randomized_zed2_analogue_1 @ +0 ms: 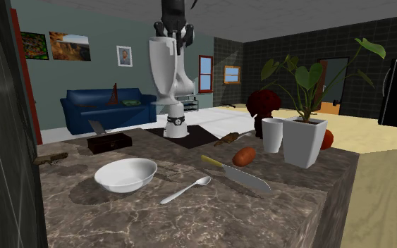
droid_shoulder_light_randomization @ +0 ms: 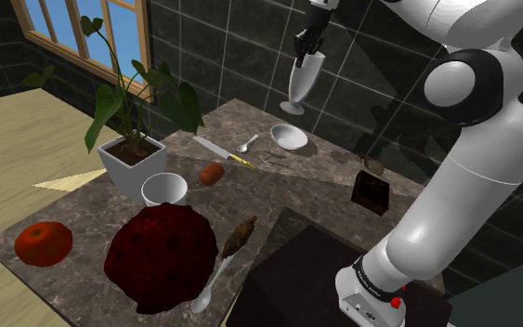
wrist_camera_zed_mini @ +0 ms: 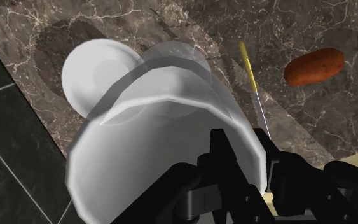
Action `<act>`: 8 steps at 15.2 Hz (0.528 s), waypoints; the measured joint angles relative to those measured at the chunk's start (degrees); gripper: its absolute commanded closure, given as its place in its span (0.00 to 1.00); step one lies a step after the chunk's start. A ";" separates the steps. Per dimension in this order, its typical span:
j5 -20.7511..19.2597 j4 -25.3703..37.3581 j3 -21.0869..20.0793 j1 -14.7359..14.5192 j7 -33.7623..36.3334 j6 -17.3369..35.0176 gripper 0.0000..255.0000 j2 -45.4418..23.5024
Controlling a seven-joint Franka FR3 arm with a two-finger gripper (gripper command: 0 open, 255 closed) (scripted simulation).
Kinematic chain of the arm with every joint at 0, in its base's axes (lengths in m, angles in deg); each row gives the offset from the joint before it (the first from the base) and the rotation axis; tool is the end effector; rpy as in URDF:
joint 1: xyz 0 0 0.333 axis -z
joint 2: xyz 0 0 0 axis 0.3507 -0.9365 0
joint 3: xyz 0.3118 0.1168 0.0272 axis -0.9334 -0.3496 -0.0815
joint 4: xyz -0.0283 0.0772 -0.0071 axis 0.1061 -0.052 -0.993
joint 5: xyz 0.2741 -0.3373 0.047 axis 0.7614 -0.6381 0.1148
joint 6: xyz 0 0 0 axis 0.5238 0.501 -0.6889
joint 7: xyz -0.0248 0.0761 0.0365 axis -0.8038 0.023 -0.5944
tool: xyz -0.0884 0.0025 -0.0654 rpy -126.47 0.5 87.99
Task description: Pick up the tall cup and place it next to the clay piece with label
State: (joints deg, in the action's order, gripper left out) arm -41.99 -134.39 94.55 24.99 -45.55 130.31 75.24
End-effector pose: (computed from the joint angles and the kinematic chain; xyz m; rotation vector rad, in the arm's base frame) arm 0.6308 -0.1398 0.6638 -3.1285 -0.0093 -0.0104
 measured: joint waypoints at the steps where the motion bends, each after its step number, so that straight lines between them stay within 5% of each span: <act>1: 0.09 1.40 0.02 0.07 -0.03 -0.93 1.00 -0.47; 8: 0.21 -4.10 2.32 3.43 -5.81 3.00 1.00 0.90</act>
State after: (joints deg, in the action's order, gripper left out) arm -41.78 -138.48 96.87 28.42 -51.36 133.31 76.14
